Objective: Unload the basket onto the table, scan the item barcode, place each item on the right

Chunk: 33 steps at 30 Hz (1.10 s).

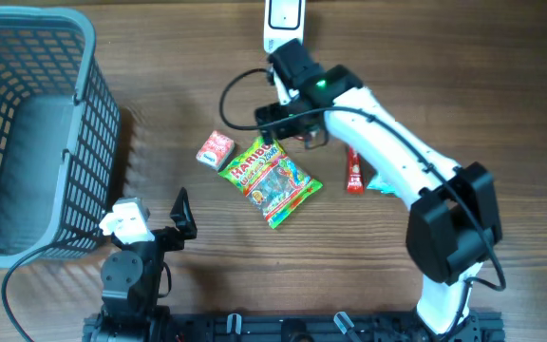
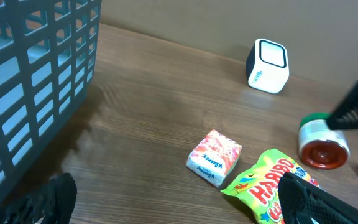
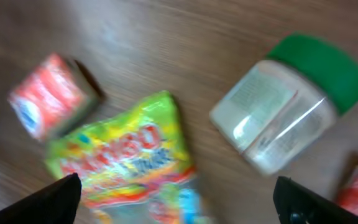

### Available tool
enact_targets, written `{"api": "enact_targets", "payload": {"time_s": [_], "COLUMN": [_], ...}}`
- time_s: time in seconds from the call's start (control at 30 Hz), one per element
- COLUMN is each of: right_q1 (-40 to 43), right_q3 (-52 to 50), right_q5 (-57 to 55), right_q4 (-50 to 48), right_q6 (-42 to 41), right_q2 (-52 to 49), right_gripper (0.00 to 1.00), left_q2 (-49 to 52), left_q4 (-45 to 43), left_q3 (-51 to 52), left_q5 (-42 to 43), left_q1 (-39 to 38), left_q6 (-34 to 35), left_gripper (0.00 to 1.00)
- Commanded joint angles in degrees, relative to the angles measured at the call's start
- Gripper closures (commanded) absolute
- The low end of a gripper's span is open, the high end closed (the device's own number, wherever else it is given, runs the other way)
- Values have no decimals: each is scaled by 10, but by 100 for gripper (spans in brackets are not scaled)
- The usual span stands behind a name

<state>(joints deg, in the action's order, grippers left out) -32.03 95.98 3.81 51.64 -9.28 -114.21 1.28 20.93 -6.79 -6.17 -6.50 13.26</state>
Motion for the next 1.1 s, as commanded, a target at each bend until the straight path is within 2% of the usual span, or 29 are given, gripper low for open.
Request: {"api": "enact_targets", "payload": {"time_s": [0.0,0.17,0.33,0.73,0.77,0.83,0.9,0.97,1.03,1.07], "right_q1": [45,84,84,83,83,83,83,82,82,80], "right_q3": [8,8,8,10,10,23,68,117,119,116], "right_q5": [-21,55,69,25,11,-48,-53,-37,-13,-10], "right_q4": [-2,-35,-27,-94,-98,-103,-67,-26,-9,14], "right_q6": [170,328,408,410,395,289,175,27,-119,-231], "right_q2": [-3,-9,-47,-102,-102,-102,-100,-94,-91,-91], "right_gripper": [0,0,0,0,0,0,1,0,0,0], "left_q2": [-2,-2,-2,-2,-2,-2,-2,-2,-2,-2], "left_q4": [-2,-2,-2,-2,-2,-2,-2,-2,-2,-2], "left_q3": [5,5,5,5,5,5,5,5,5,5], "left_q5": [-3,-3,-3,-3,-3,-3,-3,-3,-3,-3], "left_q1": [-4,-4,-4,-4,-4,-4,-4,-4,-4,-4], "left_q6": [7,7,7,7,7,7,7,7,7,7], "left_gripper": [0,0,0,0,0,0,0,0,0,0]}}
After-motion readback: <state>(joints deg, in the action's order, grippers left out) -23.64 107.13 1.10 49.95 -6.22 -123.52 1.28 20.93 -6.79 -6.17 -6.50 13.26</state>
